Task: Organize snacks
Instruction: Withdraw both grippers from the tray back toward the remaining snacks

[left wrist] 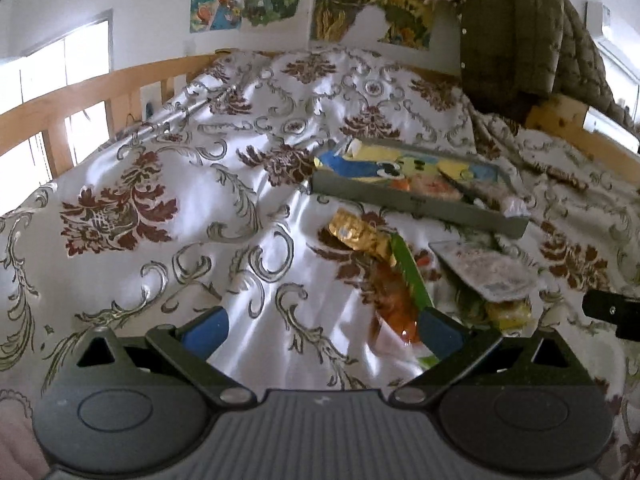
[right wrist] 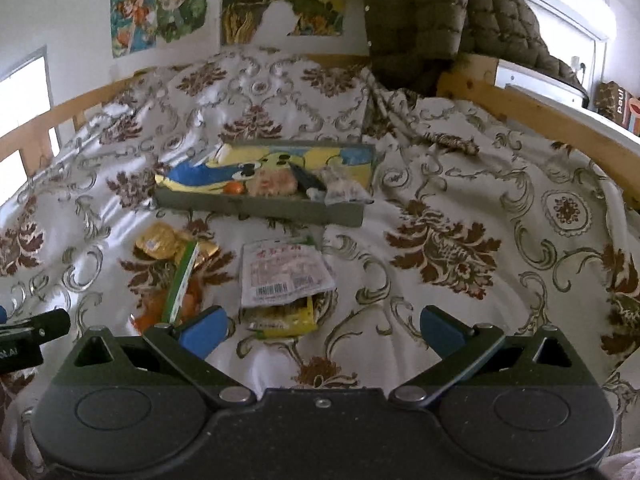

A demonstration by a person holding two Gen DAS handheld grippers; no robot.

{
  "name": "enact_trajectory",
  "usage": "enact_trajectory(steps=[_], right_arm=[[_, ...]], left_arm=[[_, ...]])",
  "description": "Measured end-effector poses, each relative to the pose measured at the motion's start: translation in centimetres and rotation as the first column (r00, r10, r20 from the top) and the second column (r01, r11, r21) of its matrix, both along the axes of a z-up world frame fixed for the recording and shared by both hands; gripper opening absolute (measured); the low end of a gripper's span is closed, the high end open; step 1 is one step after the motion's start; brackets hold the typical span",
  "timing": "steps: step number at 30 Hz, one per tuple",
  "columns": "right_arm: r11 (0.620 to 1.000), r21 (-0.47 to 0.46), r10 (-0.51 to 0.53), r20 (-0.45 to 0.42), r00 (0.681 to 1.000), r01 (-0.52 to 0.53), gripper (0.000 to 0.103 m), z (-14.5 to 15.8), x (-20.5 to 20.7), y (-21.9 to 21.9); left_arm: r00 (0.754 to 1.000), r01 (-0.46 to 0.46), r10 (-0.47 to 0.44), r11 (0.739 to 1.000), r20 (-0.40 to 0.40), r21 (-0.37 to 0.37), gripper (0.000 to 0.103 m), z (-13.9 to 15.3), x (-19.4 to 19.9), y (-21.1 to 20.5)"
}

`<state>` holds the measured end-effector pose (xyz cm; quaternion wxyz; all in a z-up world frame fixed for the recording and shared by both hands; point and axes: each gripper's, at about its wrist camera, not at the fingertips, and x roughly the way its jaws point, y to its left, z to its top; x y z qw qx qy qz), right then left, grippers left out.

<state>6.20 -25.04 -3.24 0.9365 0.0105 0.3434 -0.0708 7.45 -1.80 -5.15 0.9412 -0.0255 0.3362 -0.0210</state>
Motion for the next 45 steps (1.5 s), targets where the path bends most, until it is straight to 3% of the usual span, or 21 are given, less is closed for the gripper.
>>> enact_trajectory(steps=[6,25,45], right_arm=[[1.0,-0.008,0.009,-0.05,0.999,-0.01,0.102,-0.7,0.5,0.2],[0.997,-0.034,0.059,-0.15,0.987,-0.064,0.102,-2.2,1.8,1.3],[0.998,0.033,0.052,-0.133,0.99,-0.048,0.102,-1.9,2.8,0.3]], left_arm=[[0.999,-0.004,0.006,0.999,-0.042,0.043,0.103,-0.5,0.2,-0.6],[0.99,-0.003,0.014,0.997,-0.14,0.078,0.103,-1.7,1.4,-0.9],[0.99,0.021,-0.012,0.998,-0.137,0.057,0.103,-2.1,2.9,-1.5]])
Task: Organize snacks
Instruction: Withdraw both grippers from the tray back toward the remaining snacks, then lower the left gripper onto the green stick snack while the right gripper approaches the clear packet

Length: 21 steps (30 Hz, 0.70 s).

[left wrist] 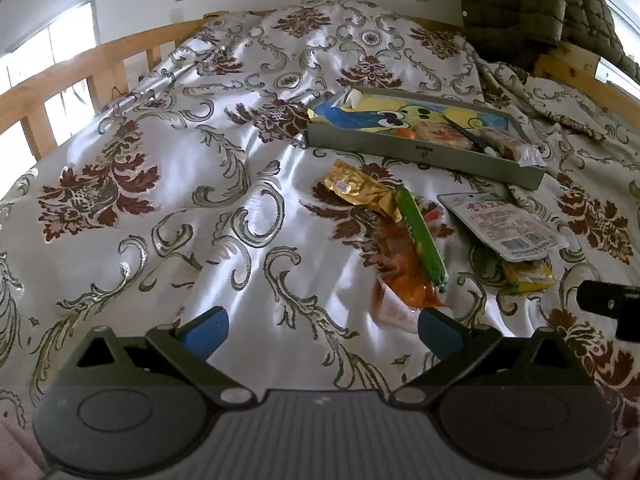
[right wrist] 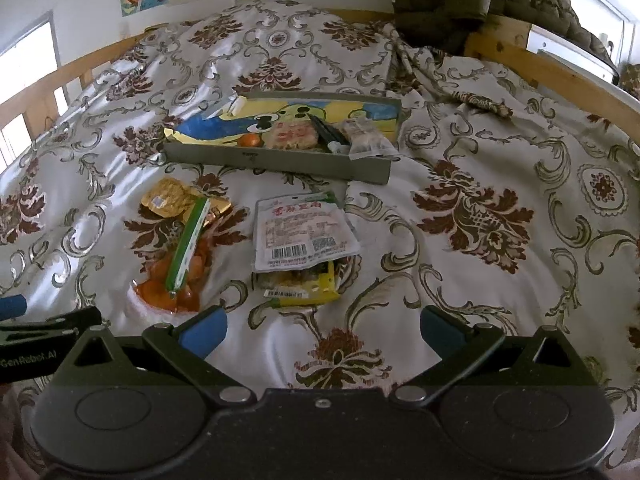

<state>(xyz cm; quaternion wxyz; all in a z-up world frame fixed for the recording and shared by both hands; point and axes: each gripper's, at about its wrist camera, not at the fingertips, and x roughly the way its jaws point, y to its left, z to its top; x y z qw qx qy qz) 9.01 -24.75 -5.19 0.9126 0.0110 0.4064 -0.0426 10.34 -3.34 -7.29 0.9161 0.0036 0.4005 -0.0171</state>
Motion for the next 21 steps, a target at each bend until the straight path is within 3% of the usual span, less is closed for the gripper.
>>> enact_trajectory(steps=[6,13,21], right_arm=[[0.999,-0.03,0.026,0.0,1.0,-0.026,0.102,0.0,1.2,-0.4],[0.989,-0.046,0.143,0.038,0.989,-0.141,0.102,0.7,3.9,-2.2],[0.988,-0.083,0.138,0.055,0.989,-0.133,0.102,-0.3,7.1,-4.5]], left_arm=[[1.0,0.009,-0.009,1.0,0.002,0.005,0.103,-0.2,0.7,-0.1],[0.998,0.05,-0.051,0.998,0.033,0.024,0.103,-0.2,2.0,-0.3],[0.997,0.074,-0.071,0.996,0.041,-0.058,0.103,-0.5,4.0,-0.4]])
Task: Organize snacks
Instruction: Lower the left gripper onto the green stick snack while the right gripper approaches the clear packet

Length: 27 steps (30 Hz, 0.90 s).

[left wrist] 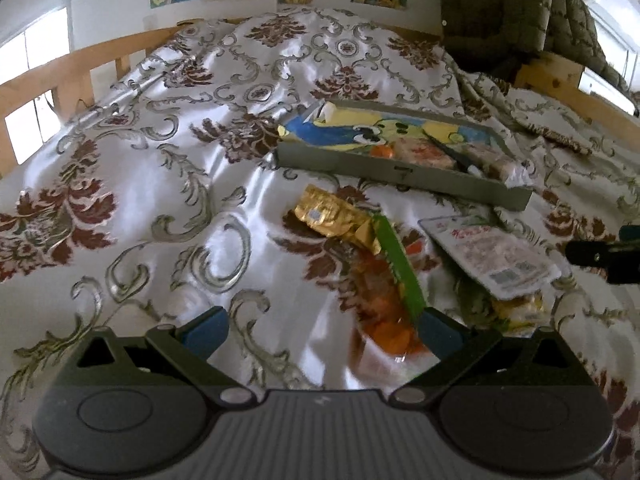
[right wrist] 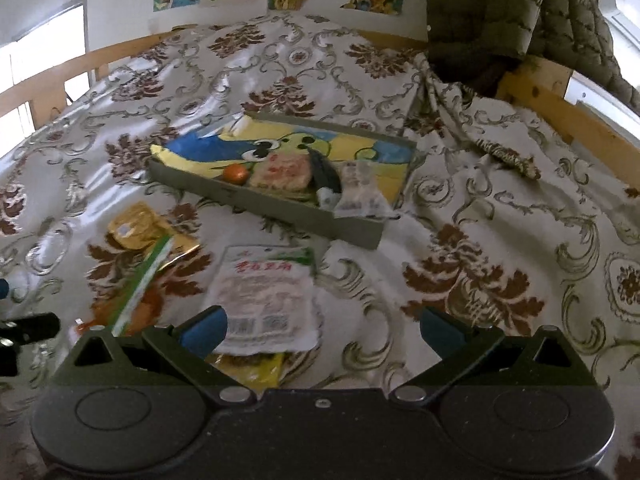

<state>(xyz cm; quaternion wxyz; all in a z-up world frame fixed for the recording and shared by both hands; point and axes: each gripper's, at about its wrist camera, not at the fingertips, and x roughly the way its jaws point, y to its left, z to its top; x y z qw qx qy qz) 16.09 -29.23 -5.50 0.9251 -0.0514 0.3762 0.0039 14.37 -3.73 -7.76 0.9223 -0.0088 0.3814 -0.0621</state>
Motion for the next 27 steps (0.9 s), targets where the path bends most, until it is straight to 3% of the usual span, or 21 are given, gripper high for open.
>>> enact_trajectory(steps=[8,19,27], right_arm=[[1.0,-0.008,0.005,0.019,1.0,-0.005,0.102,-0.5,0.6,-0.1],[0.988,-0.112,0.117,0.064,0.991,-0.109,0.102,-1.3,1.5,1.2],[0.984,-0.128,0.129,0.043,0.991,-0.122,0.102,-2.3,2.9,1.2]], left_arm=[[0.999,0.011,-0.01,1.0,0.03,-0.027,0.103,-0.2,2.6,-0.5],[0.994,0.091,-0.09,0.996,0.069,-0.004,0.103,-1.3,5.6,-1.8],[0.996,0.082,-0.081,0.995,0.032,-0.052,0.103,-1.9,6.3,-1.3]])
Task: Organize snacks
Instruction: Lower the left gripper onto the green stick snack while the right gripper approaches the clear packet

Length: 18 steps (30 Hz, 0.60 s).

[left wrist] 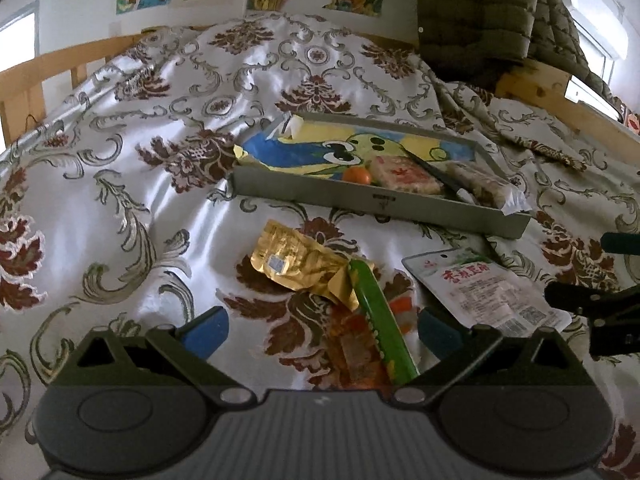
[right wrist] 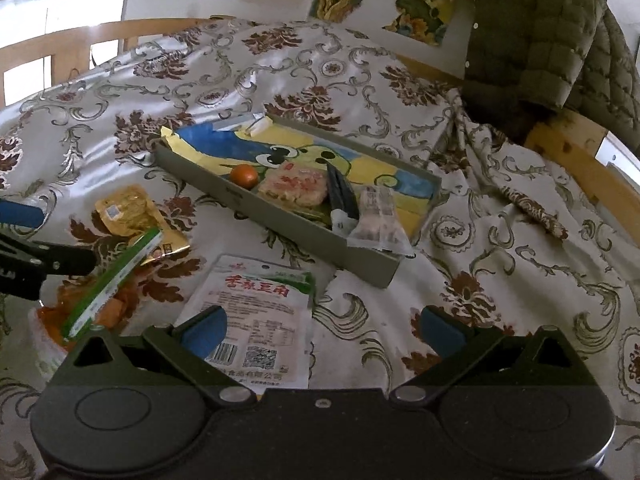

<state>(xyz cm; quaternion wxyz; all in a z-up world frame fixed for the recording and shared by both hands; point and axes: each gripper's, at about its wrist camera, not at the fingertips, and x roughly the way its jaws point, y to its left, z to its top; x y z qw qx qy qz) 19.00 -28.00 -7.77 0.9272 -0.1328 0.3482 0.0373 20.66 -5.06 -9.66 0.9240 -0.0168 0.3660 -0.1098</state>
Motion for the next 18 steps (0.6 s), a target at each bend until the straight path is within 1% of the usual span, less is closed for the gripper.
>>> enact_trajectory(steps=[5,9,11,15,18], right_arm=[[1.0,0.03,-0.006,-0.01,1.0,0.006,0.102,-0.3,0.4,-0.2],[0.999,0.042,0.018,-0.021,1.0,-0.017,0.102,-0.6,0.8,0.1],[0.998,0.053,0.037,-0.032,0.999,-0.036,0.102,-0.7,0.8,0.2],[0.992,0.106,0.073,-0.069,0.995,-0.065,0.102,-1.2,1.0,0.6],[0.991,0.115,0.077,-0.105,0.991,-0.065,0.102,-1.9,1.5,1.0]], left_arm=[[1.0,0.01,-0.01,1.0,0.006,0.009,0.103,-0.2,0.1,-0.2],[1.0,0.022,-0.022,1.0,0.001,0.001,0.103,-0.4,0.6,-0.4],[1.0,0.028,-0.028,1.0,0.003,-0.009,0.103,-0.4,0.7,-0.4],[0.998,0.055,-0.054,0.997,0.013,-0.062,0.103,-0.3,0.8,-0.3],[0.996,0.092,-0.091,0.994,0.023,-0.066,0.103,-0.4,0.9,-0.8]])
